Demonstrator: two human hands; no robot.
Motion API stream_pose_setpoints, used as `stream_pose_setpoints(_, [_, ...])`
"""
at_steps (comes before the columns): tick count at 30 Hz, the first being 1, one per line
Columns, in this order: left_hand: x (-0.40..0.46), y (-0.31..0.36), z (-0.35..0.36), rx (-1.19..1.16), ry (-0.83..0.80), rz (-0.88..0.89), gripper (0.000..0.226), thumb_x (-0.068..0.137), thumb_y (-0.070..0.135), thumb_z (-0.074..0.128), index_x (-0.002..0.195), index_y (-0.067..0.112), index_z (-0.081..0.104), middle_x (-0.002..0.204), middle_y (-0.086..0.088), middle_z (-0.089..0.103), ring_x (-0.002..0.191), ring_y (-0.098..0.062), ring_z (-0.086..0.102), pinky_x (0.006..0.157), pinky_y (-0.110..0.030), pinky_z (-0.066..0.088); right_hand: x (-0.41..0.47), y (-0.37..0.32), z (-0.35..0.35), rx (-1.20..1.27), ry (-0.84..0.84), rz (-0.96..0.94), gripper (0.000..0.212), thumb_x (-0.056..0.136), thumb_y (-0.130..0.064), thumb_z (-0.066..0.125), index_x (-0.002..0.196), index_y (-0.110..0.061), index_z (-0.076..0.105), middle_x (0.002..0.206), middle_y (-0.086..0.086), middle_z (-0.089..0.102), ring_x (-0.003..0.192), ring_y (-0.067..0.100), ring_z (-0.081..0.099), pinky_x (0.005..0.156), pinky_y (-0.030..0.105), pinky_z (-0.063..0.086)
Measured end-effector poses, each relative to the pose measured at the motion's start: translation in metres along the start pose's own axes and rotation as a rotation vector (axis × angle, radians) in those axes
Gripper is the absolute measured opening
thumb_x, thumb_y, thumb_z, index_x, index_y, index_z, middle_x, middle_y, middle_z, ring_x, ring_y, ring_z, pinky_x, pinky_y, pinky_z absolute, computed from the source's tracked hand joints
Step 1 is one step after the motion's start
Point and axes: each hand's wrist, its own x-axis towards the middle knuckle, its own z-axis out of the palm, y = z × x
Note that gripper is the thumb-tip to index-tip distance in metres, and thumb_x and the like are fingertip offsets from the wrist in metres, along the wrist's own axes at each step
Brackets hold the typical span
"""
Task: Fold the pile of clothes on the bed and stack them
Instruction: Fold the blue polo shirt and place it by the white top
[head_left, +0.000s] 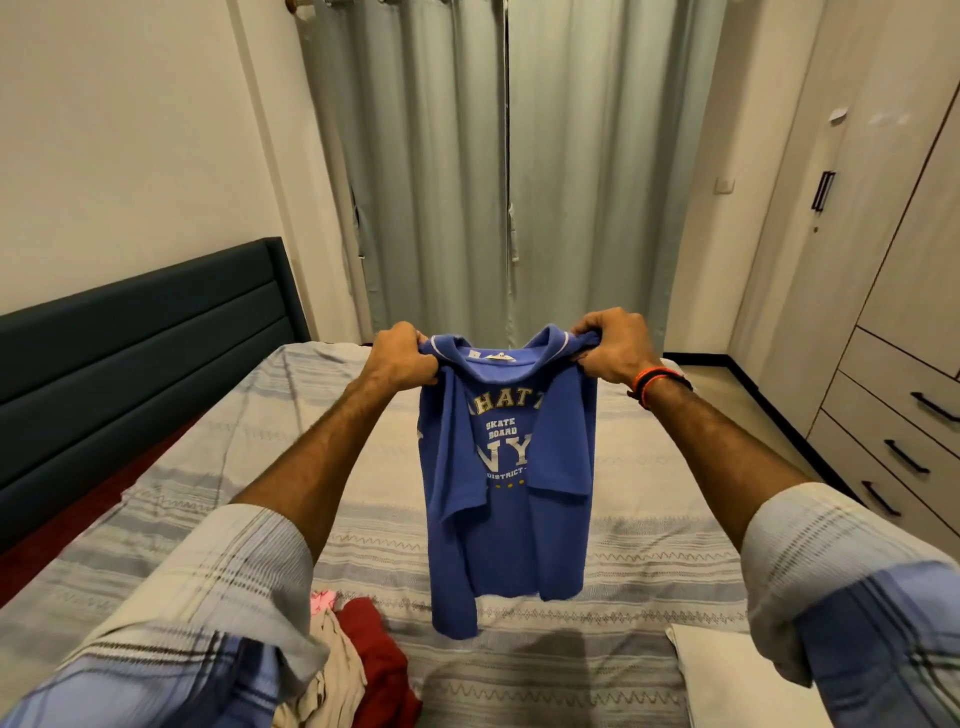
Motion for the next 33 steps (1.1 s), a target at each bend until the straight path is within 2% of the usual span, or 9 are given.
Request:
stream_pose_setpoints(4, [-0.004,0.001,0.002,0.021,-0.003,0.088,0.024,0.074,0.002,0.069,0.09,0.015,0.059,0.092,-0.004,0.062,0.088,-0.023,0.059,0.072,-0.027,0.048,0.002,0.004,0.005,-0.109,0.044,-0.108,0.031,0.068,0.011,0.064,0.09,-0.006,0.077,0.087,0.012,0.074,0.08,0.025,0.067,0.069,0.021,0.044])
stream_pose_setpoints(7, [-0.006,-0.003,0.006,0.024,0.036,0.129,0.035,0.069,-0.002,0.072,0.098,0.012,0.058,0.102,-0.008,0.064,0.093,-0.026,0.06,0.077,-0.033,0.054,0.003,0.007,0.005,-0.116,0.098,-0.127,0.031,0.067,0.013,0.06,0.084,-0.007,0.077,0.081,0.012,0.073,0.077,0.028,0.066,0.068,0.027,0.05])
stream_pose_setpoints(9, [-0.006,-0.005,0.007,0.033,0.103,0.157,0.034,0.069,-0.003,0.072,0.099,0.008,0.061,0.101,-0.012,0.066,0.093,-0.031,0.061,0.077,-0.036,0.054,0.002,0.007,0.004,-0.116,0.143,-0.135,0.026,0.069,0.01,0.062,0.081,-0.008,0.076,0.079,0.012,0.073,0.074,0.028,0.066,0.069,0.033,0.055])
stream_pose_setpoints(11, [-0.007,-0.005,0.007,0.042,0.154,0.166,0.03,0.07,-0.001,0.072,0.097,0.008,0.062,0.098,-0.013,0.067,0.091,-0.032,0.062,0.075,-0.038,0.055,0.002,0.006,0.002,-0.121,0.161,-0.128,0.019,0.07,0.005,0.07,0.081,-0.008,0.076,0.079,0.011,0.073,0.072,0.027,0.065,0.067,0.031,0.054])
stream_pose_setpoints(15, [-0.008,-0.004,0.006,0.032,0.191,0.159,0.03,0.068,0.012,0.084,0.091,0.009,0.065,0.087,-0.009,0.067,0.08,-0.025,0.061,0.067,-0.033,0.052,0.001,0.002,-0.003,-0.114,0.117,-0.102,0.023,0.065,-0.019,0.09,0.081,-0.008,0.076,0.075,0.009,0.071,0.065,0.02,0.058,0.066,0.026,0.05])
stream_pose_setpoints(18, [-0.008,-0.003,0.004,0.013,0.187,0.161,0.039,0.066,0.028,0.09,0.089,0.008,0.066,0.08,-0.003,0.062,0.075,-0.019,0.059,0.065,-0.029,0.049,0.0,-0.001,-0.004,-0.115,0.1,-0.083,0.031,0.067,-0.036,0.089,0.075,-0.011,0.075,0.064,0.006,0.064,0.058,0.019,0.053,0.061,0.023,0.042])
stream_pose_setpoints(23, [-0.008,-0.004,0.004,0.069,0.186,0.136,0.043,0.07,0.047,0.084,0.084,0.008,0.073,0.074,-0.008,0.068,0.07,-0.024,0.064,0.067,-0.037,0.058,0.0,-0.009,-0.001,-0.106,0.03,0.01,0.032,0.077,-0.036,0.082,0.078,-0.005,0.075,0.062,0.007,0.06,0.059,0.021,0.054,0.06,0.025,0.042])
stream_pose_setpoints(26, [-0.012,0.0,0.003,0.129,0.172,0.073,0.03,0.076,0.043,0.076,0.079,0.014,0.071,0.075,-0.01,0.068,0.072,-0.029,0.065,0.073,-0.042,0.06,0.001,-0.013,0.0,-0.126,-0.01,0.04,0.029,0.078,-0.031,0.081,0.077,-0.004,0.073,0.063,0.011,0.063,0.065,0.028,0.062,0.071,0.034,0.057])
stream_pose_setpoints(33, [-0.016,-0.003,0.002,0.165,0.121,-0.034,0.02,0.084,0.045,0.066,0.083,0.026,0.066,0.082,-0.006,0.066,0.08,-0.028,0.064,0.077,-0.037,0.056,-0.003,-0.01,0.004,-0.067,-0.073,0.116,0.038,0.065,-0.032,0.091,0.085,-0.004,0.077,0.076,0.015,0.072,0.075,0.03,0.069,0.068,0.035,0.057])
